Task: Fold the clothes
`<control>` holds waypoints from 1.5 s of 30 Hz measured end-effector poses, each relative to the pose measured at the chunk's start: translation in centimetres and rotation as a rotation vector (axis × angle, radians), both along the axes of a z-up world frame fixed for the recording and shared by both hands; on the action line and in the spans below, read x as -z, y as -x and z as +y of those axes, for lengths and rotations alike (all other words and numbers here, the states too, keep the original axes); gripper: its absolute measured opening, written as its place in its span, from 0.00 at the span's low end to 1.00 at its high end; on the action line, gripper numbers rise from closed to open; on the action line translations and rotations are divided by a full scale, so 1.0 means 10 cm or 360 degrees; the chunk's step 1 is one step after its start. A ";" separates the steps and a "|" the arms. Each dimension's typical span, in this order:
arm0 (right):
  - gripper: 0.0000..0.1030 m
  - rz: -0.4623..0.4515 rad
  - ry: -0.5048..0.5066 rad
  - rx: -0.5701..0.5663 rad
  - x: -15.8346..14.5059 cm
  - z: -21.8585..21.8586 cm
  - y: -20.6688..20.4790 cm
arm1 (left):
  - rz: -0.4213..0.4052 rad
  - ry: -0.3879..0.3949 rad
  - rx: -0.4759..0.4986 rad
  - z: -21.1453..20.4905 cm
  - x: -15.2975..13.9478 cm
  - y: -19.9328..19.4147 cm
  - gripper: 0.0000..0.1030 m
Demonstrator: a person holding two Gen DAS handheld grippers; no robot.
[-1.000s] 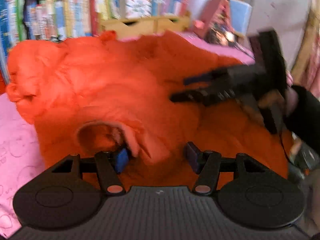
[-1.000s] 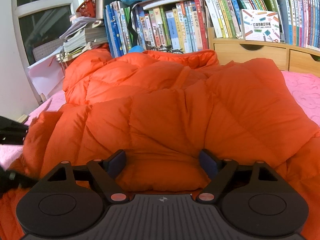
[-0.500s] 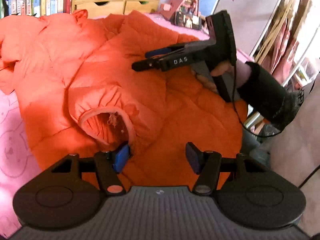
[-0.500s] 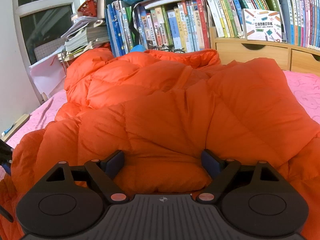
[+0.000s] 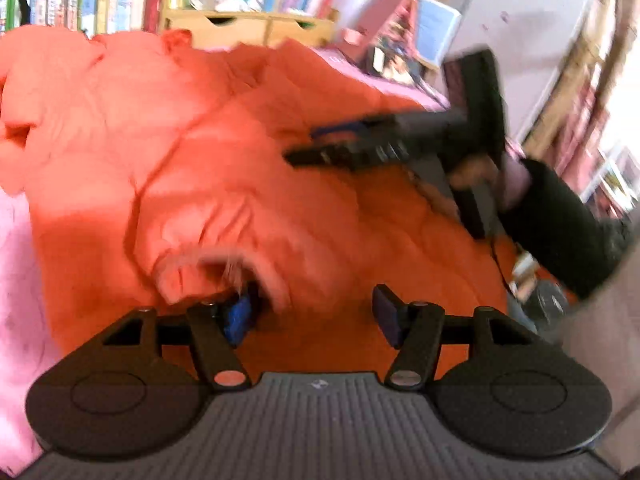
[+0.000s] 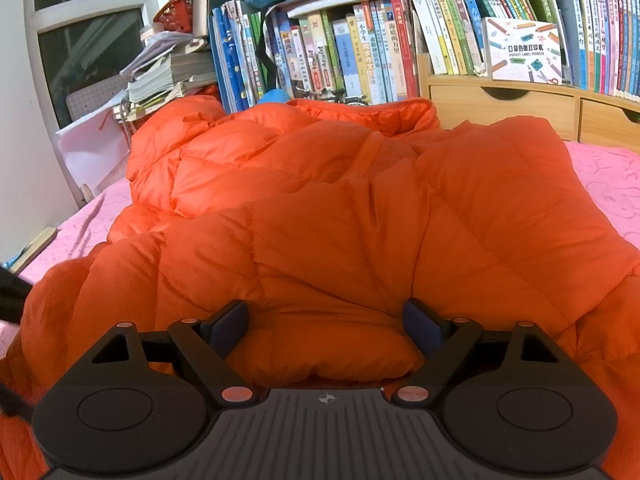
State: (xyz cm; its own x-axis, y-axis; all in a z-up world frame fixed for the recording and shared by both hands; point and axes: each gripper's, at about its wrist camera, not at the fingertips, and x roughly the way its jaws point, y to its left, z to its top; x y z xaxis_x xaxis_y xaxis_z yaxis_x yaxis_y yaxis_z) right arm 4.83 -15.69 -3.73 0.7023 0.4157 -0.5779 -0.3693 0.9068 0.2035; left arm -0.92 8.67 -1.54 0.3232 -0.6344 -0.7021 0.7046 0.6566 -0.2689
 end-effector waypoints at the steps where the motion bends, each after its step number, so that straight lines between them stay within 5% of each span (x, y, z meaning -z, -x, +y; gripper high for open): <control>1: 0.83 -0.0001 -0.0002 -0.0002 0.00 0.00 0.00 | 0.0012 0.0000 -0.0016 0.08 0.01 0.04 0.59; 10: 0.84 -0.0122 0.0012 -0.0021 -0.07 0.02 0.12 | -0.0010 0.0137 -0.0407 0.58 -0.11 0.32 0.59; 12: 0.84 -0.0291 0.0014 -0.0211 -0.18 0.11 0.34 | -0.0074 0.0233 -0.0515 0.66 -0.20 0.36 0.73; 15: 0.95 -0.0501 0.0029 -0.0523 -0.33 0.28 0.67 | -0.0155 0.0370 -0.0674 0.74 -0.31 0.36 0.75; 19: 0.99 -0.0565 0.0275 -0.0893 -0.27 0.83 0.93 | -0.0202 0.0475 -0.0830 0.73 -0.32 0.32 0.75; 20: 0.89 -0.0515 0.0360 -0.0878 -0.19 0.98 0.90 | -0.0184 0.0496 -0.0860 0.73 -0.30 0.31 0.75; 21: 0.70 -0.0448 0.0408 -0.0820 -0.12 1.08 0.83 | -0.0165 0.0512 -0.0884 0.73 -0.29 0.30 0.76; 22: 0.62 -0.0384 0.0411 -0.0719 -0.09 1.12 0.72 | -0.0159 0.0517 -0.0902 0.74 -0.28 0.31 0.76; 24: 0.31 -0.0303 0.0262 -0.0580 -0.17 0.97 0.54 | -0.0155 0.0521 -0.0937 0.76 -0.26 0.34 0.77; 27: 0.20 -0.0295 0.0115 -0.0333 -0.33 0.67 0.35 | -0.0132 0.0536 -0.1015 0.81 -0.21 0.33 0.77; 36: 0.18 -0.0609 -0.0045 0.0774 -0.88 -1.43 0.33 | -0.0047 0.0488 -0.1066 0.76 -0.09 0.21 0.77; 41: 0.23 -0.0609 -0.0001 0.1447 -0.83 -2.71 0.50 | -0.0055 0.0432 -0.1046 0.66 -0.10 0.15 0.78; 43: 0.33 -0.0519 0.0018 0.1671 -0.69 -3.06 0.49 | -0.0053 0.0420 -0.1044 0.64 -0.10 0.14 0.78; 45: 0.62 -0.0427 0.0035 0.1887 -0.56 -3.41 0.48 | -0.0054 0.0406 -0.1047 0.61 -0.09 0.14 0.79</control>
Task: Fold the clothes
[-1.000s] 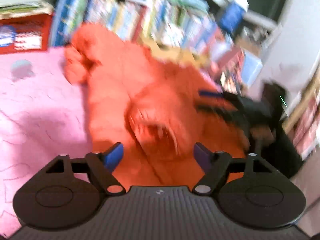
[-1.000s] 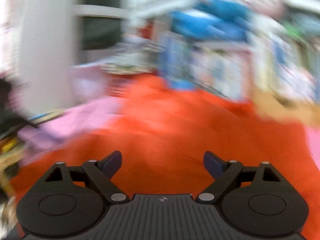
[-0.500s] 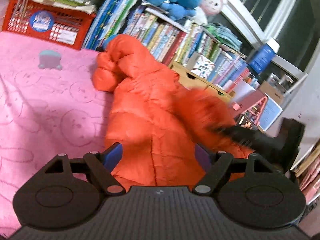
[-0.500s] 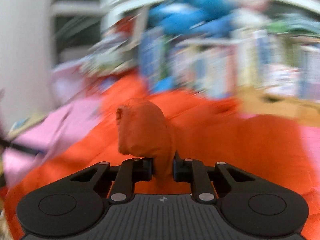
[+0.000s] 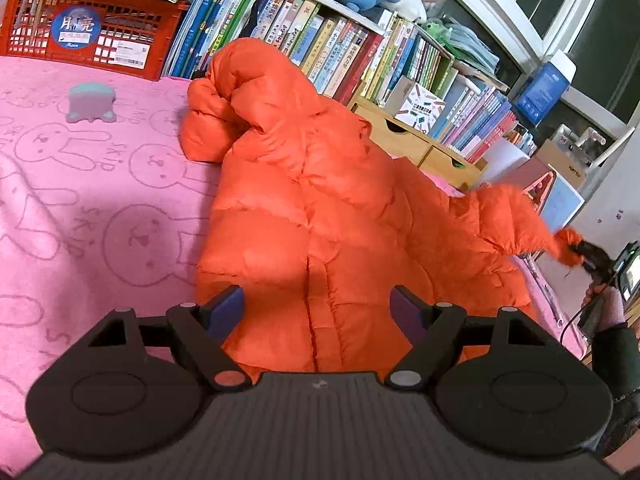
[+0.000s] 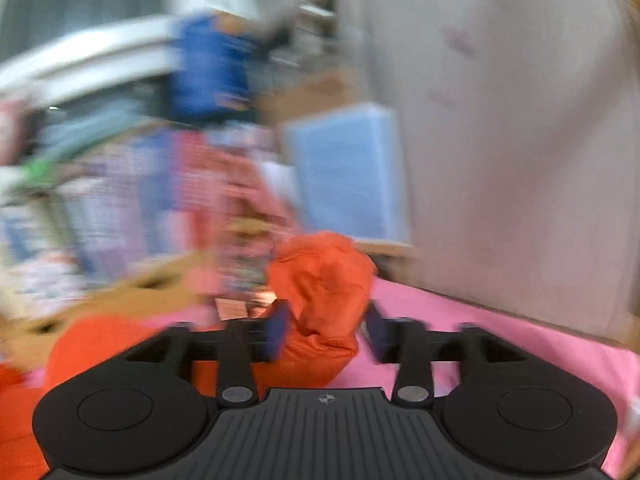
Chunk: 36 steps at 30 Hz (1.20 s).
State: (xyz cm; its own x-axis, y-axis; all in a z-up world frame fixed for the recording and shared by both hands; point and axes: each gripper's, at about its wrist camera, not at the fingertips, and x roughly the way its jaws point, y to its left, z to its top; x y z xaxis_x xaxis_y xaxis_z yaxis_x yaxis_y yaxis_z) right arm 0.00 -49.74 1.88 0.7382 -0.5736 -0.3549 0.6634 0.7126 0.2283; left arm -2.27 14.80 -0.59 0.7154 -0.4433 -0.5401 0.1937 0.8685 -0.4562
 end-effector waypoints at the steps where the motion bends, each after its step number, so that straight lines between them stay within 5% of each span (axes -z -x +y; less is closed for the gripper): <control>1: 0.65 0.0024 -0.0033 0.0061 0.06 -0.10 0.02 | 0.0002 -0.0007 -0.0001 -0.01 0.00 0.00 0.79; 3: 0.71 0.0046 -0.0077 0.0156 0.15 -0.17 0.05 | 0.0008 -0.0019 -0.0007 -0.02 0.00 -0.01 0.79; 5: 0.83 0.0032 -0.0043 0.0129 0.17 -0.09 0.04 | 0.0017 -0.0027 -0.0013 -0.03 0.00 -0.02 0.80; 7: 0.84 0.0011 -0.0017 0.0021 0.14 0.07 0.03 | 0.0019 -0.0039 -0.0019 -0.05 -0.01 -0.04 0.80; 13: 0.83 -0.0042 -0.0067 -0.0941 -0.08 1.16 -0.30 | -0.0003 -0.0045 -0.0053 -0.10 -0.04 -0.14 0.80; 19: 0.83 0.0113 -0.0135 -0.1684 -0.02 2.70 -0.91 | -0.0085 -0.0068 -0.0177 -0.08 -0.13 -0.29 0.83; 23: 0.83 0.0327 -0.0023 -0.1715 0.35 3.31 -1.20 | -0.0165 -0.0055 -0.0388 0.04 -0.23 -0.55 0.86; 26: 0.85 0.0415 0.0067 -0.1678 0.61 3.47 -1.28 | -0.0239 0.0026 -0.0549 0.14 -0.28 -0.81 0.99; 29: 0.89 0.0435 0.0070 -0.1689 0.63 3.51 -1.31 | -0.0308 0.0244 -0.0687 0.24 -0.30 -1.17 1.00; 33: 0.91 0.0437 0.0010 -0.1702 0.60 3.43 -1.29 | -0.0179 0.0381 -0.0716 0.29 -0.24 -1.67 0.99; 34: 0.91 0.0423 -0.0023 -0.1705 0.60 3.40 -1.28 | -0.0145 0.0388 -0.0707 0.26 -0.22 -1.77 0.96; 36: 0.91 0.0325 -0.0172 -0.1716 0.59 3.24 -1.26 | -0.0075 0.0401 -0.0689 0.20 -0.18 -1.97 0.44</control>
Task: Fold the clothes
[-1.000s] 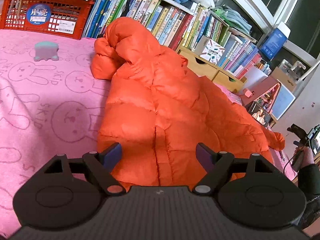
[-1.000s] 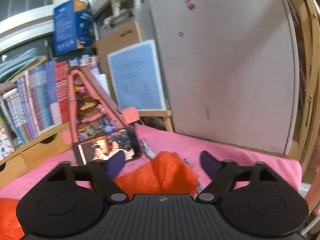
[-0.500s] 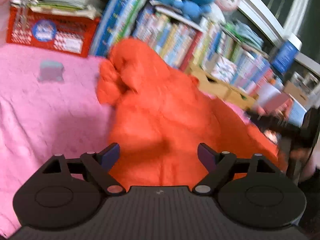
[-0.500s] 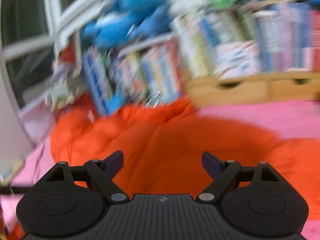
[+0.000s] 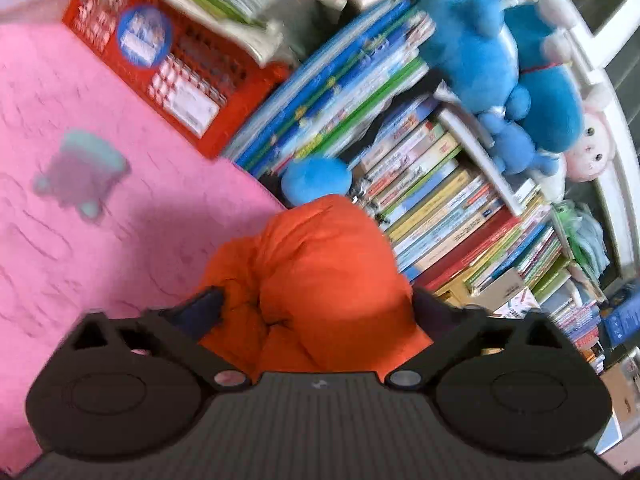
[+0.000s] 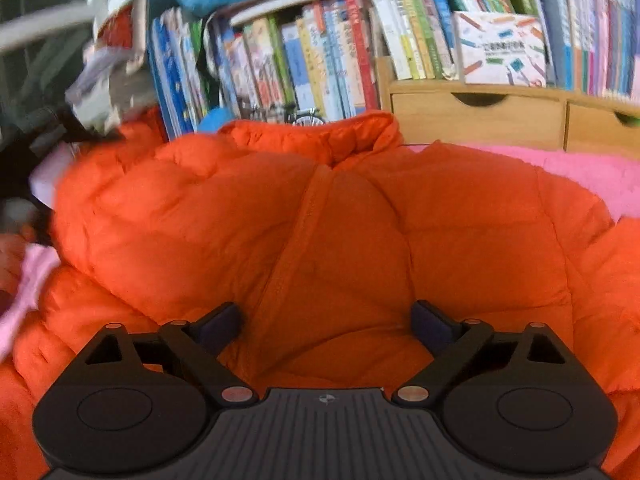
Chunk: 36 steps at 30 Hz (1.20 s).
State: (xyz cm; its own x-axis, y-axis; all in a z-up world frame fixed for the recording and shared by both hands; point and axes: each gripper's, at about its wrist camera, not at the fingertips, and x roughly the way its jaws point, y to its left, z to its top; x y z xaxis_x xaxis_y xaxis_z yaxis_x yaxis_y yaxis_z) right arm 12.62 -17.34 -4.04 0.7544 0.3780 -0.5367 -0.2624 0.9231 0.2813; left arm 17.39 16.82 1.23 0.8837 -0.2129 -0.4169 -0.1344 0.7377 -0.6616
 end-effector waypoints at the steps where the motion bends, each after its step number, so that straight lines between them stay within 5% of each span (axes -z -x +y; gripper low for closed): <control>1: 0.90 -0.0012 -0.0137 0.0011 0.00 -0.12 0.01 | -0.0020 -0.0048 0.0021 -0.07 -0.03 0.01 0.39; 3: 0.89 -0.0078 -0.0611 0.0121 0.07 -0.56 0.08 | -0.0128 -0.0246 0.0096 -0.27 -0.16 0.15 0.34; 6: 0.87 -0.0129 -0.1112 0.0385 0.21 -1.12 0.15 | -0.0388 -0.0886 0.0328 -0.88 -0.30 0.48 0.34; 8: 0.87 -0.0144 -0.1215 0.0467 0.25 -1.30 0.17 | -0.0541 -0.1264 0.0536 -1.30 -0.26 0.67 0.40; 11: 0.89 -0.0150 -0.1167 0.0417 0.22 -1.27 0.17 | -0.0666 -0.1562 0.0839 -1.76 -0.05 0.97 0.76; 14: 0.89 -0.0158 -0.1022 0.0329 0.17 -1.12 0.13 | -0.0660 -0.1751 0.0944 -2.01 0.16 1.16 0.69; 16: 0.89 -0.0148 -0.0944 0.0307 0.16 -1.05 0.13 | -0.0667 -0.1803 0.0862 -2.05 0.20 1.29 0.63; 19: 0.89 -0.0122 -0.0923 0.0306 0.17 -1.02 0.13 | -0.0775 -0.1592 0.0631 -1.84 -0.07 1.56 0.65; 21: 0.90 -0.0114 -0.0930 0.0306 0.18 -1.03 0.14 | -0.0843 -0.1459 0.0370 -1.69 -0.22 1.71 0.88; 25: 0.90 -0.0109 -0.0914 0.0298 0.18 -1.01 0.14 | -0.0953 -0.1409 -0.0106 -1.53 -0.27 1.79 0.90; 27: 0.90 -0.0108 -0.0905 0.0297 0.18 -1.00 0.14 | -0.0861 -0.1236 -0.0163 -1.39 -0.30 1.60 1.00; 29: 0.90 -0.0104 -0.0903 0.0297 0.18 -0.99 0.14 | -0.0640 -0.0988 -0.0089 -1.23 -0.27 1.23 0.98; 31: 0.90 -0.0104 -0.0908 0.0298 0.18 -0.99 0.14 | -0.0503 -0.0832 0.0040 -1.19 -0.19 0.97 0.83; 34: 0.90 -0.0111 -0.0939 0.0292 0.18 -1.02 0.15 | -0.0579 -0.1027 0.0351 -1.55 -0.12 1.01 0.78; 36: 0.90 -0.0118 -0.0976 0.0275 0.18 -1.04 0.15 | -0.0633 -0.1268 0.0583 -1.85 -0.03 1.13 0.83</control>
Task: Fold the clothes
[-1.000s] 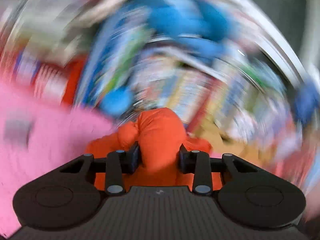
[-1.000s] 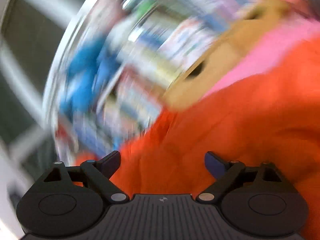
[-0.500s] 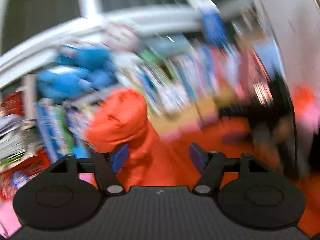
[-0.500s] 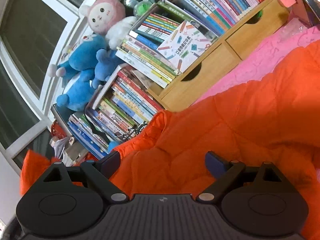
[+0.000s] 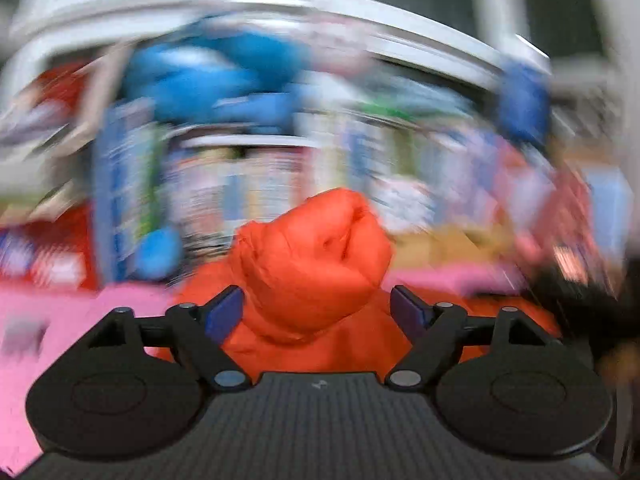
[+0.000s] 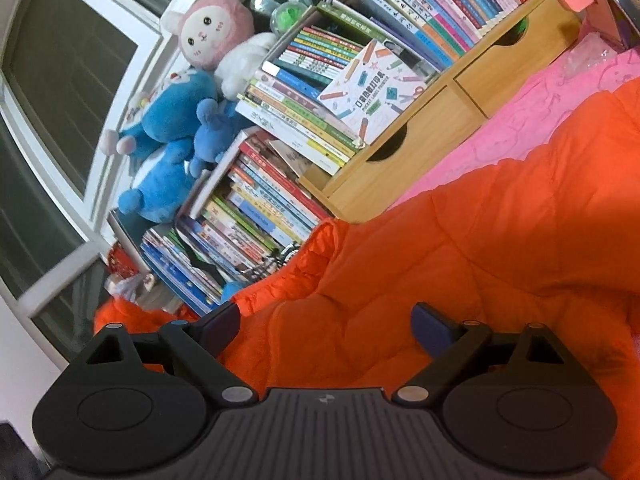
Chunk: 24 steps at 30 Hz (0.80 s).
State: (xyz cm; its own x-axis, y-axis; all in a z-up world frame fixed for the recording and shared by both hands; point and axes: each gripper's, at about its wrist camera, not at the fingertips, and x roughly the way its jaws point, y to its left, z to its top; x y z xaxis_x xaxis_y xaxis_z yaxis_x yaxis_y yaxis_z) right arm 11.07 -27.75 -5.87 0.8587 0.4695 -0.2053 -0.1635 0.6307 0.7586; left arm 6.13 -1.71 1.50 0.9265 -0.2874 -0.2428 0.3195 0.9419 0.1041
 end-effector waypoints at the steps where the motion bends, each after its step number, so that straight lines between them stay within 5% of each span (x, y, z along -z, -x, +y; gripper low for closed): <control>1: 0.90 -0.0008 -0.0018 -0.0008 0.00 -0.01 0.00 | 0.0016 -0.0107 0.0065 -0.11 0.07 0.05 0.83; 4: 0.92 -0.0073 -0.0038 -0.0082 -0.04 0.01 0.03 | 0.0090 -0.0389 0.0230 -0.39 0.30 0.17 0.86; 8: 0.91 -0.0185 0.0083 -0.0248 -0.14 0.19 0.06 | 0.0070 -0.0401 0.0306 -0.41 0.28 0.34 0.86; 11: 0.89 -0.0176 0.0273 -0.0304 -0.18 0.37 0.05 | 0.0016 -0.0243 0.0361 -0.24 0.10 0.50 0.86; 13: 0.79 -0.0147 0.0332 -0.0311 -0.19 0.42 0.04 | -0.0075 -0.0121 0.0322 -0.08 -0.05 0.54 0.91; 15: 0.48 -0.0176 0.0312 -0.0322 -0.21 0.41 0.07 | -0.0149 0.0039 0.0183 0.13 -0.18 0.52 0.94; 16: 0.45 -0.0198 0.0293 -0.0320 -0.24 0.41 0.09 | -0.0158 0.0107 0.0102 0.22 -0.21 0.47 0.94; 19: 0.45 -0.0291 0.0269 -0.0401 -0.39 0.49 0.19 | -0.0026 0.0325 -0.0200 0.50 -0.14 0.19 0.88; 21: 0.45 -0.0315 0.0290 -0.0469 -0.49 0.59 0.24 | 0.0108 0.0465 -0.0366 0.65 -0.03 -0.04 0.73; 24: 0.48 -0.0341 0.0568 -0.0471 -0.64 0.93 0.29 | 0.0295 0.0641 -0.0533 0.80 0.19 -0.22 0.66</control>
State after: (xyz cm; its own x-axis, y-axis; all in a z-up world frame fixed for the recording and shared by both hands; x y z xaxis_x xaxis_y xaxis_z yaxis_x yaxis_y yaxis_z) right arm 8.15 -18.48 0.50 0.7400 0.6317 -0.2312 -0.5025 0.7476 0.4342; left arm 8.34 6.29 -0.40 0.9355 -0.0885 -0.3422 -0.0253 0.9489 -0.3147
